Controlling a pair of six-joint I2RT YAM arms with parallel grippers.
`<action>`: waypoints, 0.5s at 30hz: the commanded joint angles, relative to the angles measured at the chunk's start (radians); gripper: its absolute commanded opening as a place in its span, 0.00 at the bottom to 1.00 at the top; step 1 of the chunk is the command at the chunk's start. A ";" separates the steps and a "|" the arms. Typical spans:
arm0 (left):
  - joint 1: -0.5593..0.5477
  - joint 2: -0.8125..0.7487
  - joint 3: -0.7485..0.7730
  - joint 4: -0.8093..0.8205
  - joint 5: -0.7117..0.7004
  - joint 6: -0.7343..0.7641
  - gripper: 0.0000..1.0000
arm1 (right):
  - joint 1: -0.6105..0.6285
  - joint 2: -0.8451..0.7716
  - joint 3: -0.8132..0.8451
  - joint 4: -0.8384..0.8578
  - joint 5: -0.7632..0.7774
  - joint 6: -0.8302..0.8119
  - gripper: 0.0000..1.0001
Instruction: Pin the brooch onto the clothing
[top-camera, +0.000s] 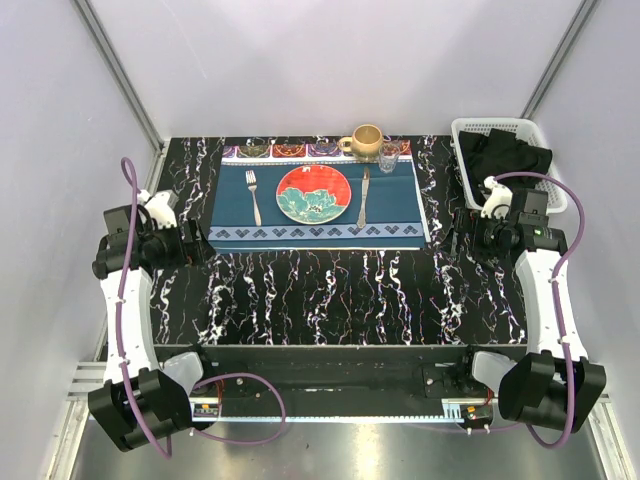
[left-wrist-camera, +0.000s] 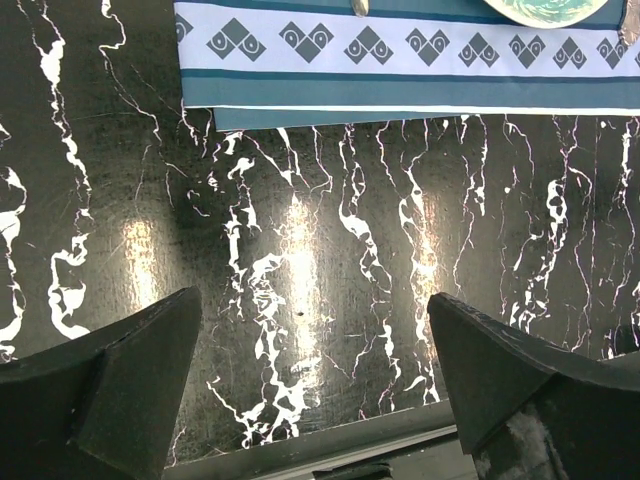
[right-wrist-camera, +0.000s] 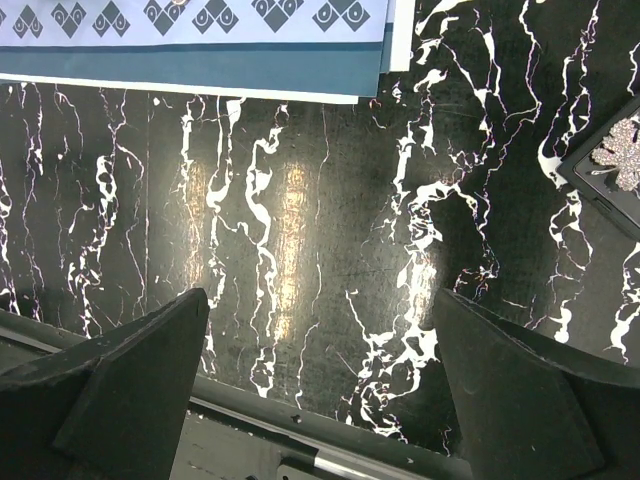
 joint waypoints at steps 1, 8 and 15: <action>0.002 -0.013 0.028 0.046 -0.043 -0.030 0.99 | 0.002 -0.023 0.021 0.019 0.018 -0.023 1.00; 0.003 -0.003 0.152 0.044 -0.166 -0.047 0.99 | 0.002 0.026 0.155 -0.019 0.078 -0.078 1.00; 0.002 -0.022 0.273 0.075 -0.166 0.022 0.99 | 0.002 0.252 0.517 -0.181 0.085 -0.140 1.00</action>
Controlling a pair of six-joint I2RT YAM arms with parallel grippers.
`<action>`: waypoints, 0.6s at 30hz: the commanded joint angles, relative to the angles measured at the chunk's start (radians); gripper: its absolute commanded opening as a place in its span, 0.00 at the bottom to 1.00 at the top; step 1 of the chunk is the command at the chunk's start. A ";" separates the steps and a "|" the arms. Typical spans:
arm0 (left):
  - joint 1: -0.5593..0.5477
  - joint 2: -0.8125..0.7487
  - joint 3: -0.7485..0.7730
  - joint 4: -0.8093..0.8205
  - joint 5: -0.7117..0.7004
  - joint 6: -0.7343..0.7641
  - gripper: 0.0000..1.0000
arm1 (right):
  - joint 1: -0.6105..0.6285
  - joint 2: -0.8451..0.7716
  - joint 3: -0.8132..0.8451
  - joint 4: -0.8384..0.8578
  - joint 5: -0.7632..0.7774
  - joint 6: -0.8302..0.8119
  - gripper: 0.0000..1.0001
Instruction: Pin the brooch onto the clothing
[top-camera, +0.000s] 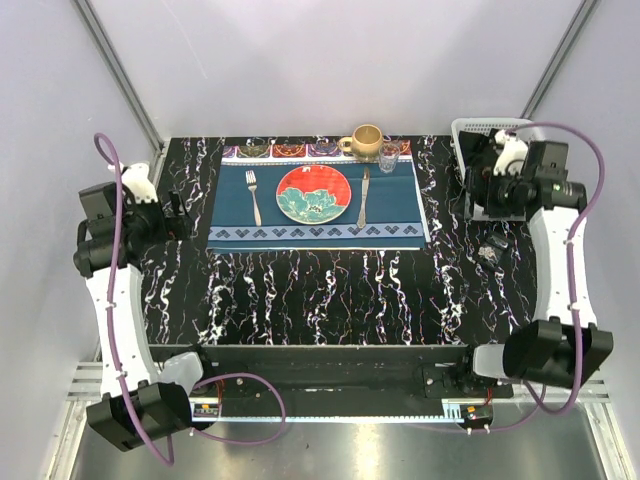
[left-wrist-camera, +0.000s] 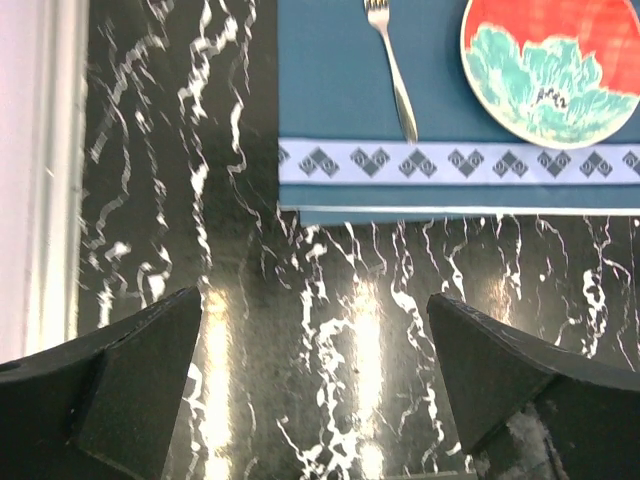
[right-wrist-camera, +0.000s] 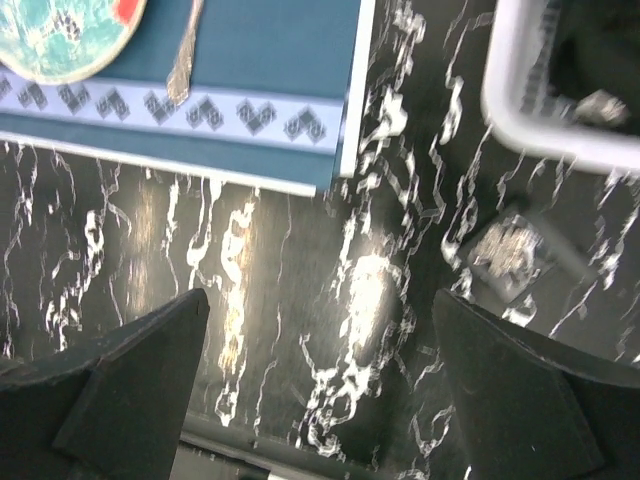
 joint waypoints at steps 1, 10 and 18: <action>0.003 -0.031 0.095 0.044 -0.030 0.076 0.99 | 0.002 0.137 0.230 -0.080 0.058 -0.055 1.00; 0.000 -0.024 0.149 0.021 0.195 0.041 0.99 | -0.029 0.484 0.706 -0.086 0.259 -0.088 1.00; 0.000 0.009 0.093 0.064 0.269 -0.045 0.99 | -0.118 0.875 1.099 -0.106 0.322 -0.074 1.00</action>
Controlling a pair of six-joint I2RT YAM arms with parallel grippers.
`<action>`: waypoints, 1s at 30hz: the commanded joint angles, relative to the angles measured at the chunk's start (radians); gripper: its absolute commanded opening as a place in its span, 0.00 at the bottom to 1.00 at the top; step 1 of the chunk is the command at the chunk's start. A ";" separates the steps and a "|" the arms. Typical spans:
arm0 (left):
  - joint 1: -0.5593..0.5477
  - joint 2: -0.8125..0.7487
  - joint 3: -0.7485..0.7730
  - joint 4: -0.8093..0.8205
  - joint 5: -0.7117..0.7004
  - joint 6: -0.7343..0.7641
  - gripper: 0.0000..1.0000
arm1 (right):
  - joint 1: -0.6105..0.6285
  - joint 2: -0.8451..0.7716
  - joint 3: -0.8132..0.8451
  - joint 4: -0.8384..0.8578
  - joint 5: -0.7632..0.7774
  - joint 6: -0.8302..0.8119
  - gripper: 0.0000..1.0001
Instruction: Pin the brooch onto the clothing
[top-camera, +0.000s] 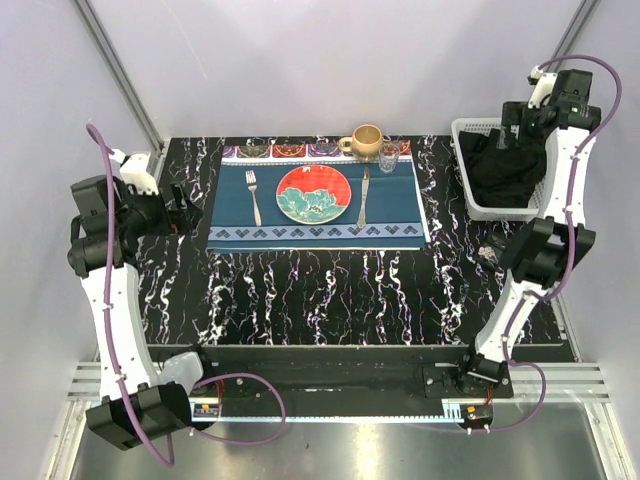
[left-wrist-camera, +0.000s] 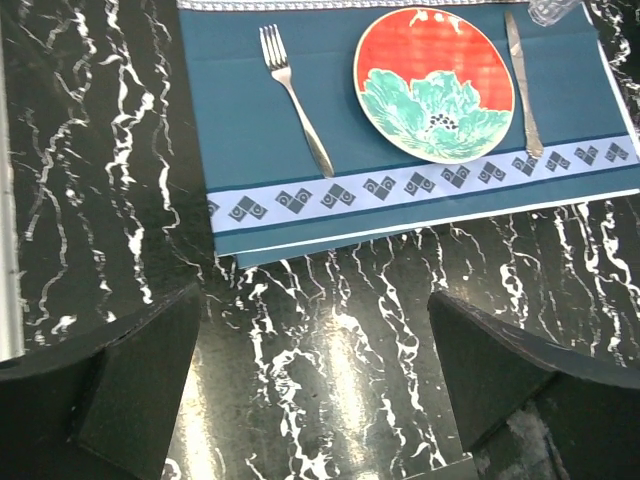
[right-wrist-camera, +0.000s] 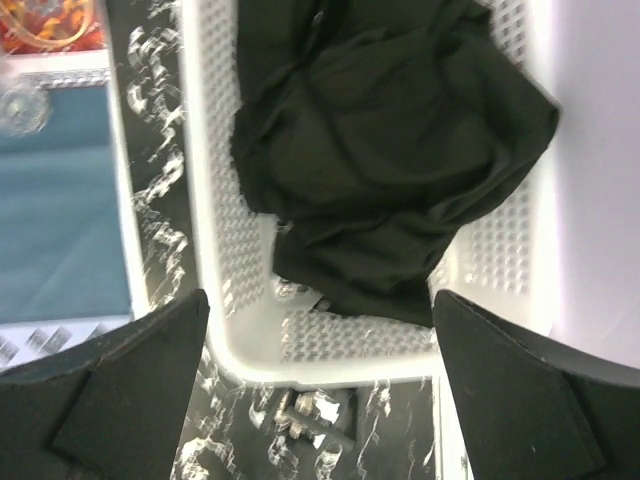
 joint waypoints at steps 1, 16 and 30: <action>0.001 0.016 -0.025 0.056 0.080 -0.073 0.99 | -0.030 0.172 0.230 -0.020 0.103 -0.010 1.00; -0.007 0.082 -0.065 0.102 0.054 -0.093 0.99 | -0.035 0.548 0.324 0.110 0.077 -0.081 1.00; -0.007 0.102 -0.054 0.101 0.033 -0.085 0.99 | -0.035 0.580 0.260 0.093 0.001 -0.127 0.39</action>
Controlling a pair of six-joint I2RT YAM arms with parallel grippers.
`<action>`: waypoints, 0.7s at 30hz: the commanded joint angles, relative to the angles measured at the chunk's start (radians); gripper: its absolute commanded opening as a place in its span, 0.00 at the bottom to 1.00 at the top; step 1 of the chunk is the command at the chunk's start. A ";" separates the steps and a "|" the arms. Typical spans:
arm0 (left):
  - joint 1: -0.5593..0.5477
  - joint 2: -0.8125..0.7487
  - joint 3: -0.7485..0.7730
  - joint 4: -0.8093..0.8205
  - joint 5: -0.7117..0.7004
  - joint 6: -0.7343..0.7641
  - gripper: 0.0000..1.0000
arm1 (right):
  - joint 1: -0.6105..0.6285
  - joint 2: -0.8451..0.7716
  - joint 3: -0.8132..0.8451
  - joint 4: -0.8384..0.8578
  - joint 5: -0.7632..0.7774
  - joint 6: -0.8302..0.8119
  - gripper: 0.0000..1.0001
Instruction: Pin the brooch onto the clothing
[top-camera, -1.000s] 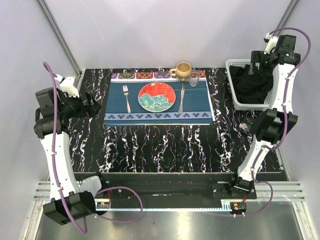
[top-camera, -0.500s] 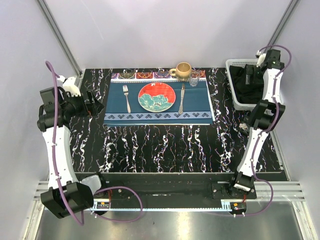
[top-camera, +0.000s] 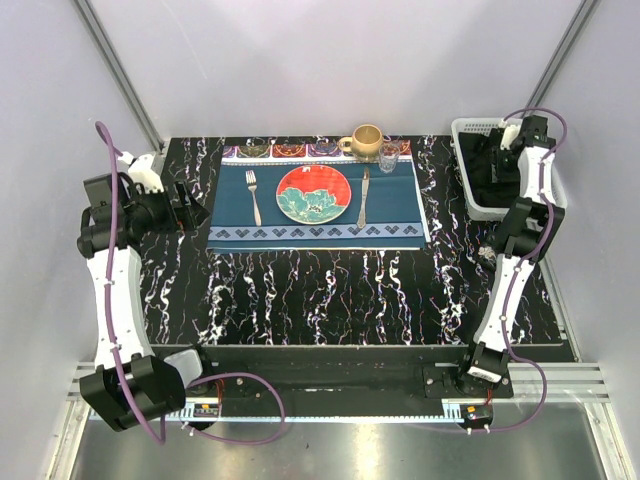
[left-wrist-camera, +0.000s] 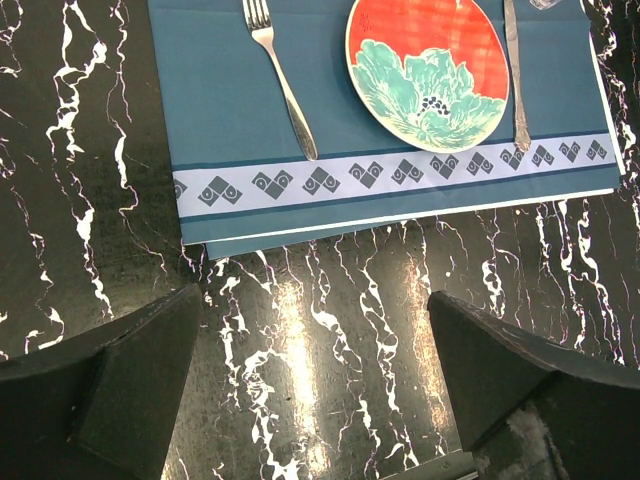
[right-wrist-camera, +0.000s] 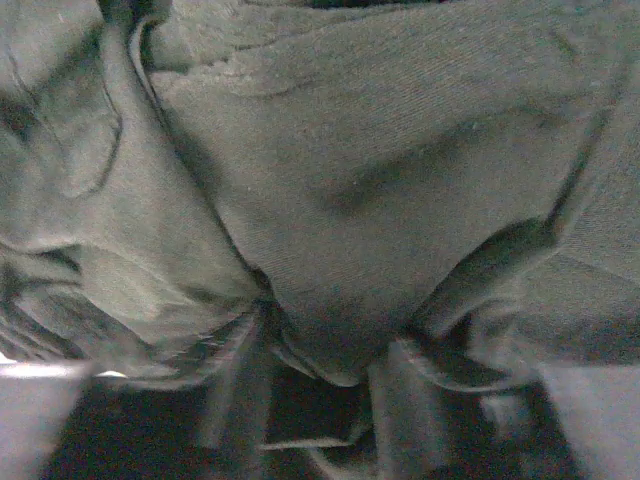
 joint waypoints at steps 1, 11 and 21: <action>-0.004 -0.009 0.014 0.034 -0.002 -0.010 0.99 | 0.007 -0.041 0.006 -0.010 -0.043 -0.011 0.24; -0.003 -0.040 0.048 0.006 0.027 0.002 0.99 | 0.007 -0.299 0.088 -0.046 -0.136 0.029 0.00; -0.003 -0.090 0.047 -0.005 0.036 0.012 0.99 | 0.013 -0.553 0.179 -0.046 -0.306 0.092 0.00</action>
